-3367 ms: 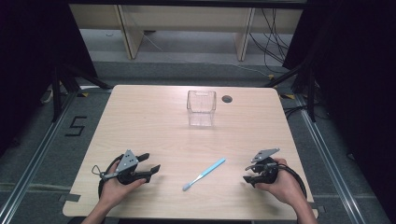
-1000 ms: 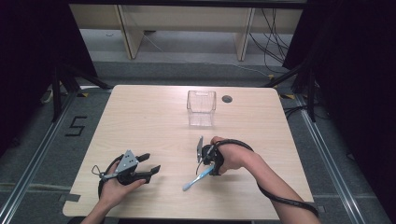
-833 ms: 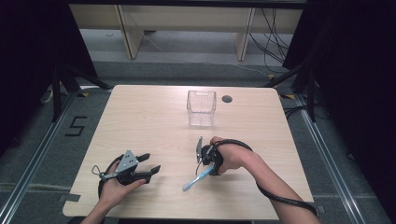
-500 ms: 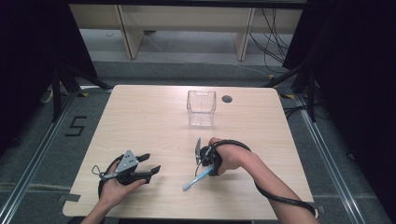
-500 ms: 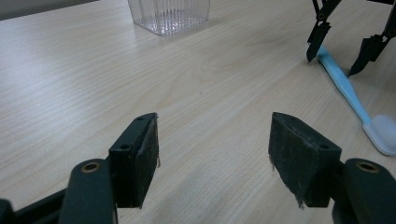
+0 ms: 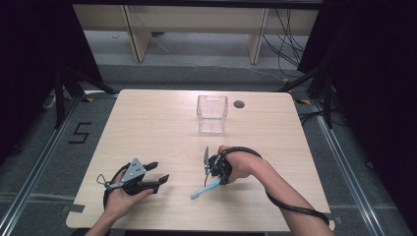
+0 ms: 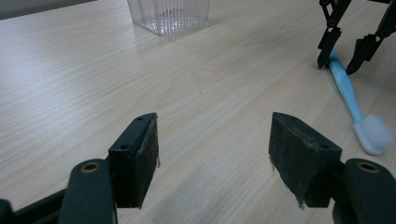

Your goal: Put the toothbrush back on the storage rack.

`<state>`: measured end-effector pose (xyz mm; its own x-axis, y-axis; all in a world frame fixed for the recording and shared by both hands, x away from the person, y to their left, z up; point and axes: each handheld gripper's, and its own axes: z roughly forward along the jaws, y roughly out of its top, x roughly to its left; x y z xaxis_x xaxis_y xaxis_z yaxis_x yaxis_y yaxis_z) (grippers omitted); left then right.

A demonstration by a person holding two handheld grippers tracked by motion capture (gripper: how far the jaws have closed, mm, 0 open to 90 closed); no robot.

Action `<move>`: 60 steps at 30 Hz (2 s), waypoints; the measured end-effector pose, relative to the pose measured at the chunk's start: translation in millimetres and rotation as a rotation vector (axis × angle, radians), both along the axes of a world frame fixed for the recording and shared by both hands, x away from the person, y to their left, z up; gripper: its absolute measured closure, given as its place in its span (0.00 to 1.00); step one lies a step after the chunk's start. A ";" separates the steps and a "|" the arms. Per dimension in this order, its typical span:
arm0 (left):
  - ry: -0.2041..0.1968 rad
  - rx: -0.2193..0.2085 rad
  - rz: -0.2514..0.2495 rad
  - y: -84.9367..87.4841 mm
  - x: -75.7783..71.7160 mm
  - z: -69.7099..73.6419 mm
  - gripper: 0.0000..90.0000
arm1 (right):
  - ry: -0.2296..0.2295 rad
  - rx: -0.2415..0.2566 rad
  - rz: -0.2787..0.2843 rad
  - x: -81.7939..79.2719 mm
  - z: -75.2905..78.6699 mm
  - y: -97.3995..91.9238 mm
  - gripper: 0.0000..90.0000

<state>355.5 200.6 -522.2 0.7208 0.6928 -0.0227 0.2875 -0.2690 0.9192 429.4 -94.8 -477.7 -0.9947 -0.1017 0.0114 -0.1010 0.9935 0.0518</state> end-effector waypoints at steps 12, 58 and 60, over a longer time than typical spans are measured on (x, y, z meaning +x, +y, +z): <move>0.001 -0.001 -0.001 -0.1 -0.2 -0.1 0.36 | -0.011 -0.048 -0.027 -3.1 3.0 2.2 0.87; 0.003 -0.002 0.005 -0.1 0.0 -0.1 0.37 | -0.082 0.472 -0.398 0.9 35.7 -71.8 0.88; 0.003 -0.003 0.005 -0.1 0.0 -0.1 0.37 | -0.086 0.492 -0.412 0.7 35.9 -73.4 0.88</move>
